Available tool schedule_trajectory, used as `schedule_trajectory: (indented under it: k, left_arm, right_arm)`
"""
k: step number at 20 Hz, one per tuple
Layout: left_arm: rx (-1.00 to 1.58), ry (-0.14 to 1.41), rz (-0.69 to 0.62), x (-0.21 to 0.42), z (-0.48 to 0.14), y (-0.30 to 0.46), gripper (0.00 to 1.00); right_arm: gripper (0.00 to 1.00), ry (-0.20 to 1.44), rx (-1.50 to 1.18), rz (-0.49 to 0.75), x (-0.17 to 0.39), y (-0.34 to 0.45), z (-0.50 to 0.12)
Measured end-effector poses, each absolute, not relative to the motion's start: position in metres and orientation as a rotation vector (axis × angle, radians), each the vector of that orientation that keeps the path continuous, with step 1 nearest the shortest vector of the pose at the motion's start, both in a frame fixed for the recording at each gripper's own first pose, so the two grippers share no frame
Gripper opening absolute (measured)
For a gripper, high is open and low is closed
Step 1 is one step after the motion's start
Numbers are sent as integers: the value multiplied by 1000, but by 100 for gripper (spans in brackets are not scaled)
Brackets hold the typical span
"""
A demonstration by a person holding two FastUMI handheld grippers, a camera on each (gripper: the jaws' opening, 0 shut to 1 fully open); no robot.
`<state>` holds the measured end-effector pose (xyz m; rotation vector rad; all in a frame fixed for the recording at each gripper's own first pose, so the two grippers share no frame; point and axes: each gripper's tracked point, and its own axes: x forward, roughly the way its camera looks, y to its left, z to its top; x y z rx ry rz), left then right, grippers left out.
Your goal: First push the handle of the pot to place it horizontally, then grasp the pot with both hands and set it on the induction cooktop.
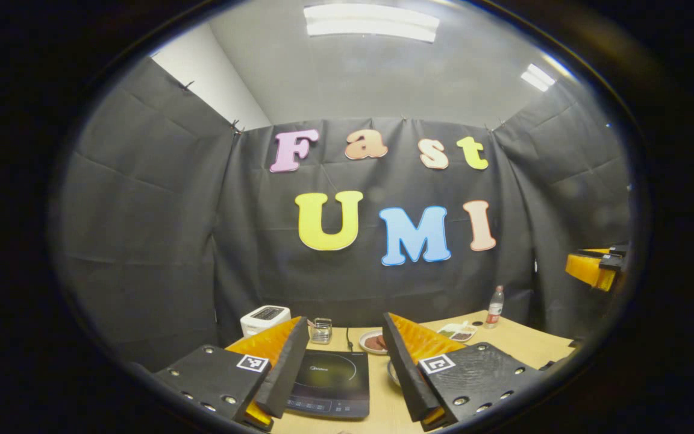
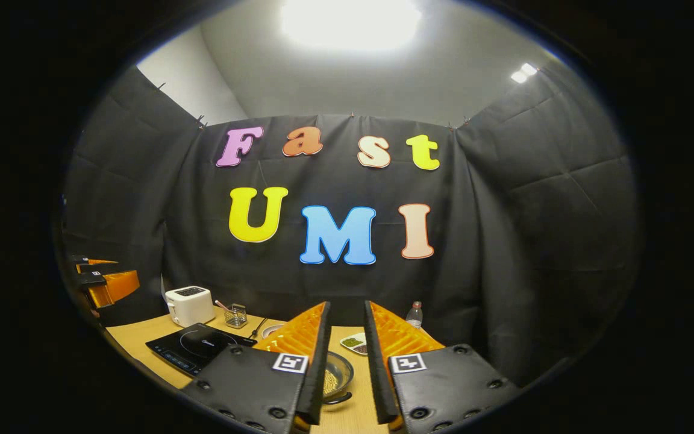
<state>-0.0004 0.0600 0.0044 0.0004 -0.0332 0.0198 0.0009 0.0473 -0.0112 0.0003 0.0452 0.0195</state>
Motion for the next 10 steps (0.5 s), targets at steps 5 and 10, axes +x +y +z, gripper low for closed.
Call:
schedule_trajectory:
  k: [5, 10]
  left_arm:
    - [-2, -46, 17, 4, 5, 79, 72]
    - [-9, -58, 20, 6, 1, 97, 72]
  right_arm:
    - [3, 73, -10, 28, 0, 65, -22]
    - [2, 127, -17, 60, 3, 86, -41]
